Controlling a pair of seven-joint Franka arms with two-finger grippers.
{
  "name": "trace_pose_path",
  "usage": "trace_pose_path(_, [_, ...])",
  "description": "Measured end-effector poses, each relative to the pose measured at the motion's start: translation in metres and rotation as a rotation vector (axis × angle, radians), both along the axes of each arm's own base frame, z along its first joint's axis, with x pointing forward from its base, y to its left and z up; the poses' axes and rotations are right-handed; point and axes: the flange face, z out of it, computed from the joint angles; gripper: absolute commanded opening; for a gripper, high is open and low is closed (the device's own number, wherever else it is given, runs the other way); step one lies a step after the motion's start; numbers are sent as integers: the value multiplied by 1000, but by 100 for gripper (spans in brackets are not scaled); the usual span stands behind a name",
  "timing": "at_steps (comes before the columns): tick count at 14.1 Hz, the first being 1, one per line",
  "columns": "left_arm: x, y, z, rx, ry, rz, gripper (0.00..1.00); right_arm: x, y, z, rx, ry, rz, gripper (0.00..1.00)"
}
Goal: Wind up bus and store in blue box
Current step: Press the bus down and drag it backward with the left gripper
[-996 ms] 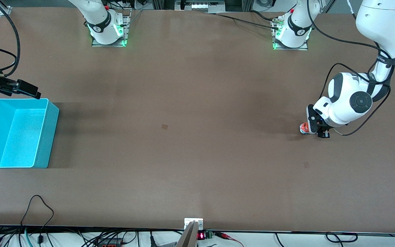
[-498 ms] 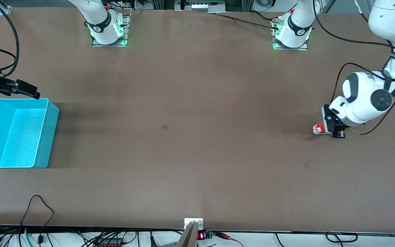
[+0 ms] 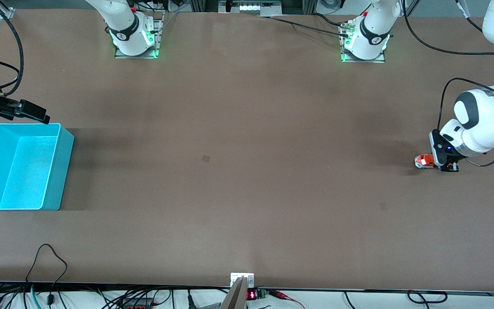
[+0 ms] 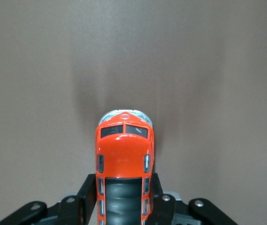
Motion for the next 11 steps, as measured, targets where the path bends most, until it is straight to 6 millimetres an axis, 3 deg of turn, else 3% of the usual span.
trace_pose_path(11, [1,16,0,1,-3,-23,33,0,-1,0,0,0,-3,100])
